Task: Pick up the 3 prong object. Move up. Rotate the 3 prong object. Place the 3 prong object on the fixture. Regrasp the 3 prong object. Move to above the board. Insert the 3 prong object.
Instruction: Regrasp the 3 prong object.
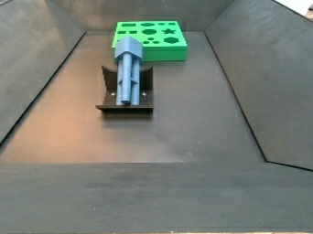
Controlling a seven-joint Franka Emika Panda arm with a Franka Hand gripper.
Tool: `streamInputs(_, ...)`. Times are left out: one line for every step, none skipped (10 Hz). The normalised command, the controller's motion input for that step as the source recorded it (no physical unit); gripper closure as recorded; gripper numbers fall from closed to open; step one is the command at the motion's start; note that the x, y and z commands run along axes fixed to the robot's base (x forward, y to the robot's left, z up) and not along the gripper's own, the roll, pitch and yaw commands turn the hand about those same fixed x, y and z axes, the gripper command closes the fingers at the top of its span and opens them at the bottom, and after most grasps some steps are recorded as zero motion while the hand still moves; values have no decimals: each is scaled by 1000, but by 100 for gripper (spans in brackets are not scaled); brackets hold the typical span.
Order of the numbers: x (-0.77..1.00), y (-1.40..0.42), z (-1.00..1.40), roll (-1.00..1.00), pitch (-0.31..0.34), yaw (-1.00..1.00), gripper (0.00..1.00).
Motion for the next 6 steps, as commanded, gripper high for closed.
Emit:
streamInputs(92,-50,-10,185,-6,218,0)
streamInputs(36,44,-1000,200,-68,208,0)
streamInputs(40,44,-1000,197,-80,166,0)
streamInputs(47,39,-1000,175,-108,123,0)
streamInputs(54,34,-1000,129,-131,76,0)
streamInputs(59,33,-1000,110,-138,55,0)
